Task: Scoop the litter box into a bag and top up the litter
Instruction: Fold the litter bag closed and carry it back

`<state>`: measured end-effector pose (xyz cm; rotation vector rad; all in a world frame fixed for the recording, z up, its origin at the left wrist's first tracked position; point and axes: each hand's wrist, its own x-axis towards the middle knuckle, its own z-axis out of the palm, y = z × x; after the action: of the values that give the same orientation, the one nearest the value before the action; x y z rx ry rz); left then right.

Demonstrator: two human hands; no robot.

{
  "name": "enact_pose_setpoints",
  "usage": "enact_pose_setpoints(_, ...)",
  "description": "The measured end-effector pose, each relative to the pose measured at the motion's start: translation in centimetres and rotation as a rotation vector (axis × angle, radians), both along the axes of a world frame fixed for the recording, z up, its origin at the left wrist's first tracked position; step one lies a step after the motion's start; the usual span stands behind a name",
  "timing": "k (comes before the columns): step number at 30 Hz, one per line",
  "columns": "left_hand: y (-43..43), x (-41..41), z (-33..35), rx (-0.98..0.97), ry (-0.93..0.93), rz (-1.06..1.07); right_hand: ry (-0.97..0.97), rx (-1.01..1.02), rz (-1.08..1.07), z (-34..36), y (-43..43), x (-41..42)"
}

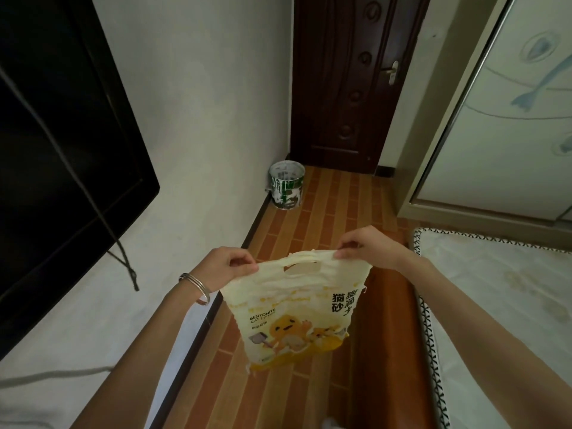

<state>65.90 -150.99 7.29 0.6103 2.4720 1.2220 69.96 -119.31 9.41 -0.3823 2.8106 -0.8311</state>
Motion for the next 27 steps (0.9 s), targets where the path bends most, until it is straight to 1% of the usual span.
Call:
enact_pose_setpoints(6, 3.5, -5.8, -1.0, 0.035, -0.022, 0.089, -0.052, 0.044, 0.097, -1.1, 3.7, -8.5)
enact_pose_setpoints(12, 8.1, -12.0, -1.5, 0.035, -0.043, 0.199, -0.084, 0.041, 0.173, -1.4, 8.1, -17.6)
enact_pose_setpoints(15, 10.3, -14.6, -2.0, -0.003, -0.032, 0.257, -0.096, 0.033, 0.19, -2.0, 10.0, -21.9)
enact_pose_setpoints(18, 11.7, -16.7, -3.1, -0.072, -0.012, 0.307, -0.1, 0.046, 0.251, -2.9, 11.1, -26.0)
enact_pose_setpoints(27, 12.8, -22.2, -5.9, -0.169, -0.012, 0.472, -0.07, 0.067, 0.401, -5.7, 10.8, -36.7)
